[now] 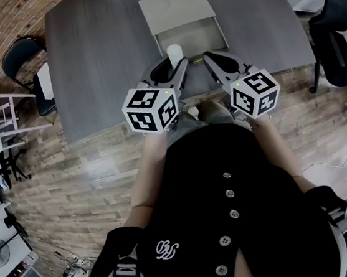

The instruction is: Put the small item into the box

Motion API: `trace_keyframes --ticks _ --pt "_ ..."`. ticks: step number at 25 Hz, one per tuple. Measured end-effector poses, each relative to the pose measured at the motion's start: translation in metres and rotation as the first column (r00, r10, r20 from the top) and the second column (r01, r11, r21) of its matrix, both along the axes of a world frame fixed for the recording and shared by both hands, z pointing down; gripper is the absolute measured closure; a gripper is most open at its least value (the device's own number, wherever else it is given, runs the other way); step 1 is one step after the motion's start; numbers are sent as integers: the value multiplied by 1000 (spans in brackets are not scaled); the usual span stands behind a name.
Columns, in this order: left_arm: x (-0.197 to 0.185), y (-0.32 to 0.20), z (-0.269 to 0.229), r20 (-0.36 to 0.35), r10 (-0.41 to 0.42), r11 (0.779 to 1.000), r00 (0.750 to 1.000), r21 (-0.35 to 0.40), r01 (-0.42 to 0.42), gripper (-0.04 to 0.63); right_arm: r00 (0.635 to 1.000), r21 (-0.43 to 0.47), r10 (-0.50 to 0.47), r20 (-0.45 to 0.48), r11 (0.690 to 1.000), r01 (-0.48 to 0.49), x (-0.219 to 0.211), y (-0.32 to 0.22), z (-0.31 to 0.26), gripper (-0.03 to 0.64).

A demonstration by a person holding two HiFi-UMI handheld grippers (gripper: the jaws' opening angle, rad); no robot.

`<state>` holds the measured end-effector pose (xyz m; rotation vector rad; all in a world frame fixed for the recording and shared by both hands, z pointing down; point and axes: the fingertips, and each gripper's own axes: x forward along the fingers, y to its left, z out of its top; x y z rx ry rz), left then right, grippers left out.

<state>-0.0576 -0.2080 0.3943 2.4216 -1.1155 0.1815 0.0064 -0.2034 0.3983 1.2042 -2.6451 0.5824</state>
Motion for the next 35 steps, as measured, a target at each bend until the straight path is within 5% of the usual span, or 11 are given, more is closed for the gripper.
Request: trace_keyframes --ticks 13,20,23,27,35 --pt "11 -25 4 109 34 999 993 -7 -33 466 996 -12 -82 -34 997 81 4 -33 1 615" --pt "23 -55 13 296 182 982 938 -14 -186 466 991 -33 -100 -90 995 97 9 -52 9 614" --pt "27 -70 27 422 245 967 873 -36 -254 466 990 -53 -99 -100 994 94 11 -59 18 614" --pt "35 -83 56 596 362 922 716 -115 -371 466 990 -56 -78 -120 996 71 20 -70 27 614" --pt "60 -101 123 723 512 831 464 -280 -481 466 995 -98 -41 -96 995 31 48 -80 52 614"
